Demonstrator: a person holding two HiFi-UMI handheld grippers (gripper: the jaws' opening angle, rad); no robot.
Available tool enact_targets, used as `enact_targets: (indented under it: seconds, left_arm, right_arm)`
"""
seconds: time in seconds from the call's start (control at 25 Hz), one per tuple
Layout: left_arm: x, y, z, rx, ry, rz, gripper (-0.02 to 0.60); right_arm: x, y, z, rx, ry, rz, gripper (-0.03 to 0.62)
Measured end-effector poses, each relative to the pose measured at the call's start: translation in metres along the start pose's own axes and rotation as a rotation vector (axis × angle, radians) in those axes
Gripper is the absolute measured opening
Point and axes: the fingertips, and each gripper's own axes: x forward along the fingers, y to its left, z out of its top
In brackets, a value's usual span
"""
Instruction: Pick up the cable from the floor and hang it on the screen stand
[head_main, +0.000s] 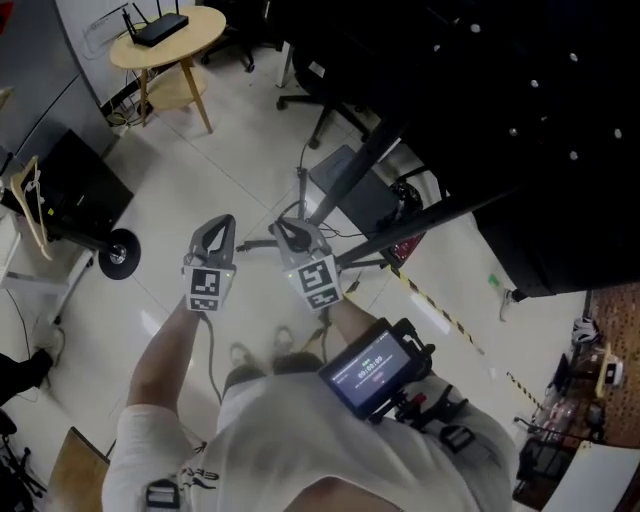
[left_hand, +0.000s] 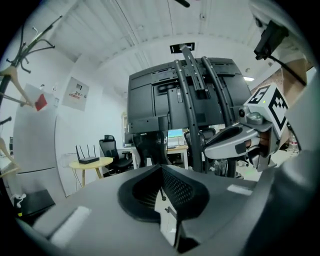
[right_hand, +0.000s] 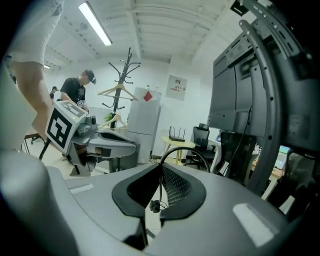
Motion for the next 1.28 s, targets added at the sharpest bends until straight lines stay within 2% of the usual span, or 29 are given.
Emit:
enact_targets:
  seconds: [0.2, 0.44, 0.64, 0.88, 1.28]
  left_arm:
    - [-0.011, -0.006, 0.066, 0.021, -0.069, -0.02, 0.002]
    - [-0.037, -0.049, 0.129, 0.058, -0.146, -0.044, 0.002]
    - [-0.025, -0.064, 0.147, 0.043, -0.164, -0.084, 0.002]
    - [0.001, -0.104, 0.165, 0.048, -0.195, -0.188, 0.002]
    - [0.041, -0.183, 0.189, 0.054, -0.237, -0.37, 0.007]
  right_arm:
    - [-0.039, -0.012, 0.085, -0.054, -0.104, -0.03, 0.029]
    - [-0.127, -0.025, 0.174, -0.143, -0.244, -0.07, 0.03]
    - [-0.15, -0.051, 0.234, -0.158, -0.326, -0.106, 0.031]
    - [-0.177, -0.083, 0.298, -0.123, -0.432, -0.159, 0.031]
    - [-0.21, -0.106, 0.346, -0.106, -0.51, -0.21, 0.031]
